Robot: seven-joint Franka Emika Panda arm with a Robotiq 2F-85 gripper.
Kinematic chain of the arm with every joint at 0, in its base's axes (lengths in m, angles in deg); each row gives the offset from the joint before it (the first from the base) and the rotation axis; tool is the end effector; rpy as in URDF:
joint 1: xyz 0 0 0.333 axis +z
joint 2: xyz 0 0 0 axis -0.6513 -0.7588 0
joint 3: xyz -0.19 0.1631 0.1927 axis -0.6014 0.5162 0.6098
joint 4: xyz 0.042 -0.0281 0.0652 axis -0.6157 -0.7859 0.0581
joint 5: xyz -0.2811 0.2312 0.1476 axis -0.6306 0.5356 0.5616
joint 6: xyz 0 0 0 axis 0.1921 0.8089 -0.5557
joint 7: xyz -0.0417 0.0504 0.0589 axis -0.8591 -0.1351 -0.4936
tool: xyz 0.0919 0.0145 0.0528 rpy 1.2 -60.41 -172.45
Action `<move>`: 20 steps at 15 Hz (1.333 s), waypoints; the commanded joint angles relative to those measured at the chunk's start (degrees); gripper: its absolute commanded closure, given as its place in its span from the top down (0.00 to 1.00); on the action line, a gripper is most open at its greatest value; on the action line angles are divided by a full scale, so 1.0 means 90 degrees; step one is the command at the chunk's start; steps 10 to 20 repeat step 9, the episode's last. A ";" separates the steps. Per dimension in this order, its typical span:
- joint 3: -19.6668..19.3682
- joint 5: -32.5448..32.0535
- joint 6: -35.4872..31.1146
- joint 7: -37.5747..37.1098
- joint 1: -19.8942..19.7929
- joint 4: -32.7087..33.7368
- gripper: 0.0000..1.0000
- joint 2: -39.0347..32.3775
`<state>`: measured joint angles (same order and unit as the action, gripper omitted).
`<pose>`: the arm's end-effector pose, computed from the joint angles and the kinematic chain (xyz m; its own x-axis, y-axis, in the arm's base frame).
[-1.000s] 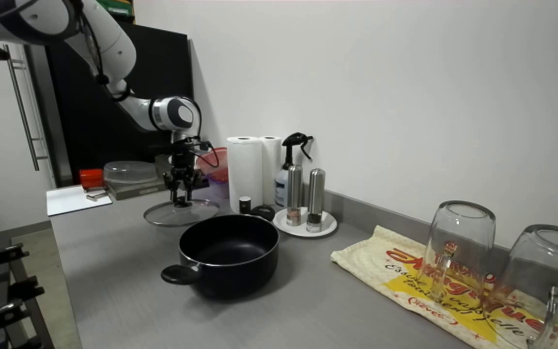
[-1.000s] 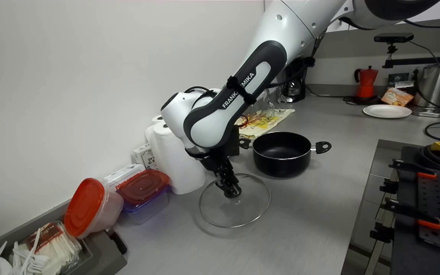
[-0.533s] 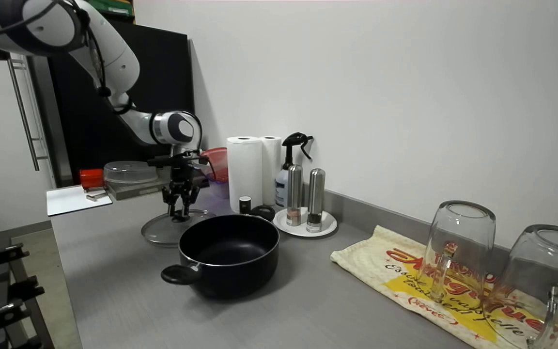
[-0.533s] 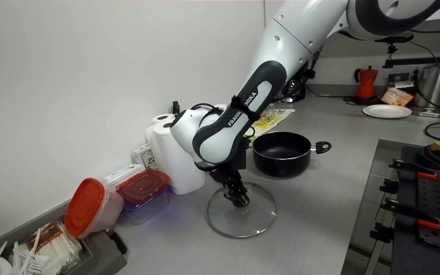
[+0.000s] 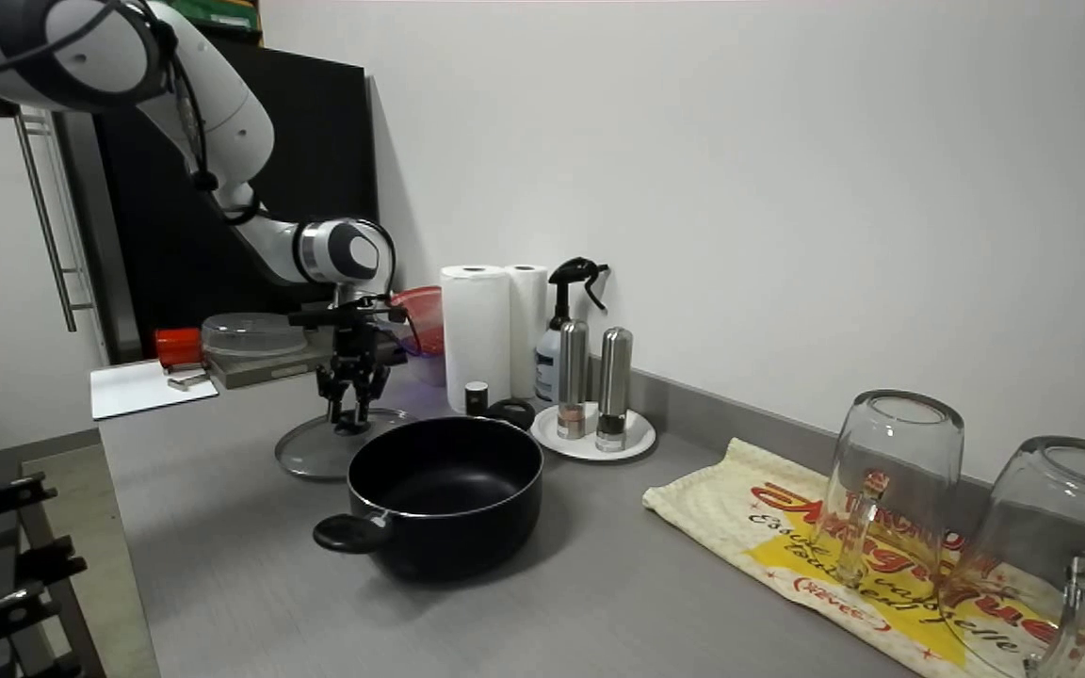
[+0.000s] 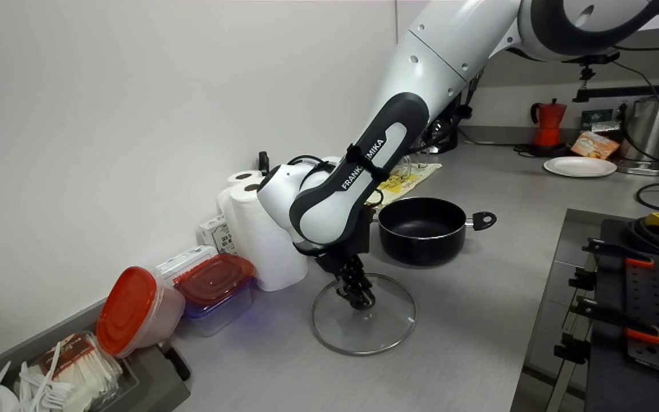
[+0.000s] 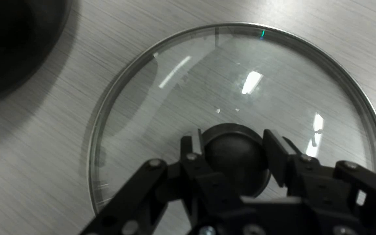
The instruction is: Take the lid off the pot on the table
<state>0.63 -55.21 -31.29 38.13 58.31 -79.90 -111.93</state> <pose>0.6348 0.2311 0.0711 0.7983 0.4183 -0.4333 0.5184 -0.8434 0.1410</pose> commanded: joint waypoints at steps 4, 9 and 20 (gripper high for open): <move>-0.0073 0.0032 0.0033 0.0061 0.0042 0.0043 0.70 0.0064; -0.0079 0.0028 0.0052 0.0081 0.0038 0.0036 0.75 0.0112; -0.0079 0.0028 0.0052 0.0081 0.0038 0.0036 0.75 0.0112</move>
